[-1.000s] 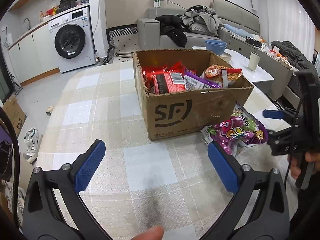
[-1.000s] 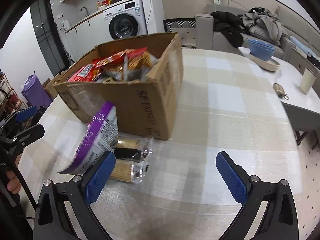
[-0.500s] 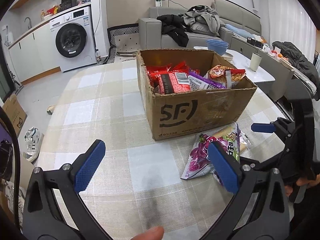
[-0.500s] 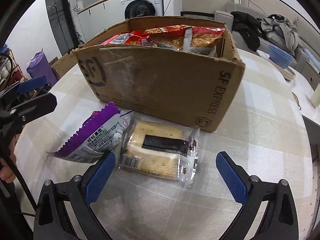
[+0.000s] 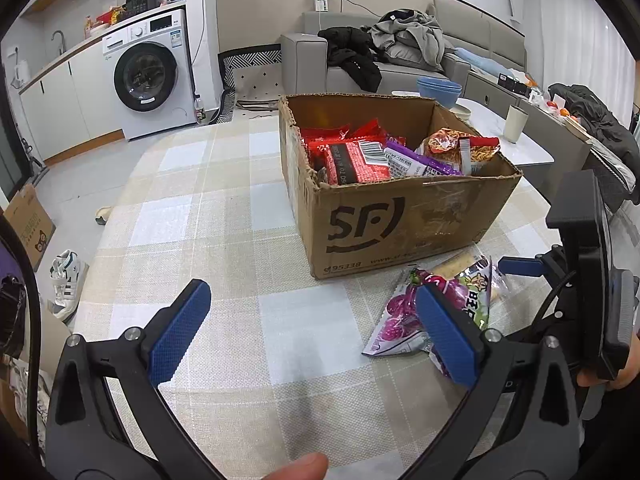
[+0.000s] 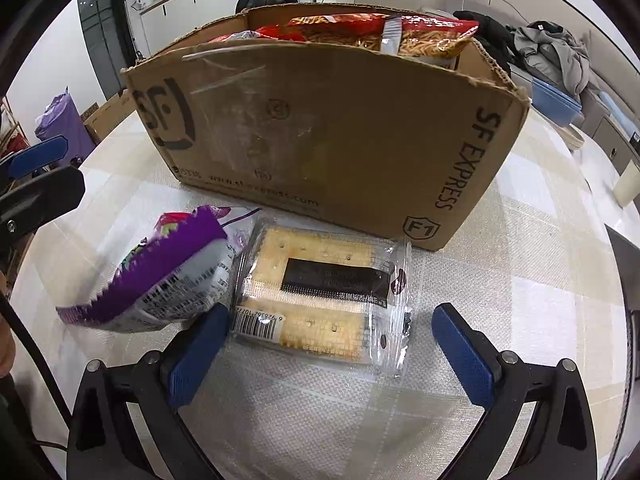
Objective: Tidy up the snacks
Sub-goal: 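Withdraw both tools from the box toward the remaining snacks on the table, then grasp the clear cracker pack with the right tool and lift it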
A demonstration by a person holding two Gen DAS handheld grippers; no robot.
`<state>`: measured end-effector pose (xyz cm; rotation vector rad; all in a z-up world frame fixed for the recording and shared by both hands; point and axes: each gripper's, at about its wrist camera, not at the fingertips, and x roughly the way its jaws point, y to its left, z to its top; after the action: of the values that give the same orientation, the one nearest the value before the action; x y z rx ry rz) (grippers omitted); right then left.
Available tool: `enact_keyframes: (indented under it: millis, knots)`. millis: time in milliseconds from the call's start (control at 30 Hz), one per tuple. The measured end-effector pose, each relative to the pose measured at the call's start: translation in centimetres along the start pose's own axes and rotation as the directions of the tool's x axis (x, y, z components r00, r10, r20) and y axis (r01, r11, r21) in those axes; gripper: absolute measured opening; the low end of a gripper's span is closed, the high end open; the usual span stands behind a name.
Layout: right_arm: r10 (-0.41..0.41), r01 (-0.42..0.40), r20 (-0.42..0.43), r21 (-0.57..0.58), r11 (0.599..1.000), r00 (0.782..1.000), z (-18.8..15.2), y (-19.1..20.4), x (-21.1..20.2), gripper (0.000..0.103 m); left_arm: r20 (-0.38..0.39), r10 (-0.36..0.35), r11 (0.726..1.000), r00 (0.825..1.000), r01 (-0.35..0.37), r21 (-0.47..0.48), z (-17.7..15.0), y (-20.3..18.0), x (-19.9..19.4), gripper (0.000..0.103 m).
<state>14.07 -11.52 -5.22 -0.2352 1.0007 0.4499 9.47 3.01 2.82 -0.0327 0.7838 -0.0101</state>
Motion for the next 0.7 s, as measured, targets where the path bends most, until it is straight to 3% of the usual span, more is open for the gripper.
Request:
enact_keyframes:
  millis: [300, 433, 500, 700]
  knots:
    - [0.006, -0.006, 0.026, -0.010, 1.000, 1.000, -0.3, -0.5, 0.1, 0.101, -0.005, -0.003, 1.000, 1.000, 0.003, 0.005, -0.2, 0.0, 0.2, 0.102]
    - [0.032, -0.030, 0.040, -0.046, 0.999, 0.999, -0.8, -0.2, -0.9, 0.077, -0.005, 0.000, 1.000, 1.000, 0.000, 0.012, -0.4, -0.1, 0.2, 0.102]
    - [0.041, -0.037, 0.052, -0.066, 0.997, 0.998, -1.1, -0.3, -1.4, 0.070, -0.001, -0.001, 1.000, 1.000, 0.001, 0.017, -0.4, -0.2, 0.0, 0.102]
    - [0.064, -0.060, 0.050, -0.086, 0.995, 0.997, -1.5, -1.2, -2.2, 0.063, -0.005, -0.003, 1.000, 1.000, 0.003, 0.028, -0.5, -0.5, 0.1, 0.102]
